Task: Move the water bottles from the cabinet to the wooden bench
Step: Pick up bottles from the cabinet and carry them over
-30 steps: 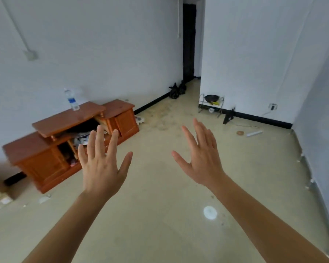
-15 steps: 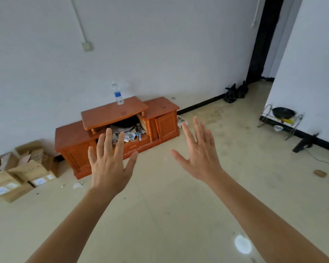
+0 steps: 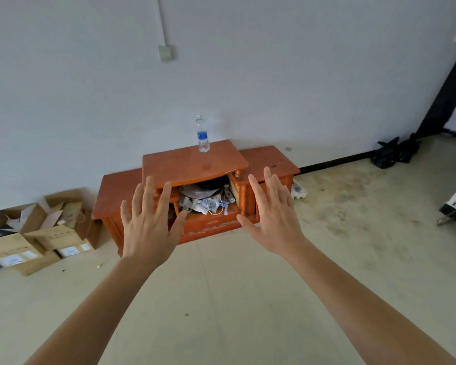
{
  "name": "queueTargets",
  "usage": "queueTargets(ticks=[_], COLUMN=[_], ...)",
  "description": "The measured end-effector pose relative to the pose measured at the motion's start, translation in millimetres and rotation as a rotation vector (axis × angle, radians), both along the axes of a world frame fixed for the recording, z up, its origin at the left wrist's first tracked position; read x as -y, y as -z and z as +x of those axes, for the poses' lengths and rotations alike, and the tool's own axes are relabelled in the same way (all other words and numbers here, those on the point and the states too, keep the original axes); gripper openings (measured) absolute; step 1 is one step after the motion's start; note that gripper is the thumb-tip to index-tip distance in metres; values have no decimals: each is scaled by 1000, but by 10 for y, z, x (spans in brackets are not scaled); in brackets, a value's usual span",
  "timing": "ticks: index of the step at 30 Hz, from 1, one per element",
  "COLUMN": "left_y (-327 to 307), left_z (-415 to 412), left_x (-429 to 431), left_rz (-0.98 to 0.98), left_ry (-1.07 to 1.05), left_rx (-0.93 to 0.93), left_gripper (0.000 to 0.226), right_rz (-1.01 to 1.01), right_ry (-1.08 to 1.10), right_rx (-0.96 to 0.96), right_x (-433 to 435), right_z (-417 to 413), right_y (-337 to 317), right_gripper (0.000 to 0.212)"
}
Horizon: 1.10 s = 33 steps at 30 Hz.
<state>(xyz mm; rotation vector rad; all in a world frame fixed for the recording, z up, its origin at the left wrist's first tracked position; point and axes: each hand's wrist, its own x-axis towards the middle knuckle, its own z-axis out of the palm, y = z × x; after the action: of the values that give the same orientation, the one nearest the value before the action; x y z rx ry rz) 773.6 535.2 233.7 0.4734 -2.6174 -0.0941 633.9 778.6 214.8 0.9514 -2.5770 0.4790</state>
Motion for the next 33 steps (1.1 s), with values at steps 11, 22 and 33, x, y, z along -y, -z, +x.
queueTargets(ticks=[11, 22, 33], left_y=[212, 339, 742], left_z=[-2765, -5726, -7319], left_x=[1021, 1991, 3253], left_rz=[-4, 78, 235], left_ry=[64, -41, -198], left_rx=[143, 181, 286], left_gripper=[73, 77, 87], right_rz=[8, 44, 144], right_ry=[85, -17, -182], right_rx=[53, 126, 202], right_x=[841, 2169, 3813], right_z=[-2573, -5857, -7700], right_y=[247, 347, 473], right_gripper=[87, 94, 95])
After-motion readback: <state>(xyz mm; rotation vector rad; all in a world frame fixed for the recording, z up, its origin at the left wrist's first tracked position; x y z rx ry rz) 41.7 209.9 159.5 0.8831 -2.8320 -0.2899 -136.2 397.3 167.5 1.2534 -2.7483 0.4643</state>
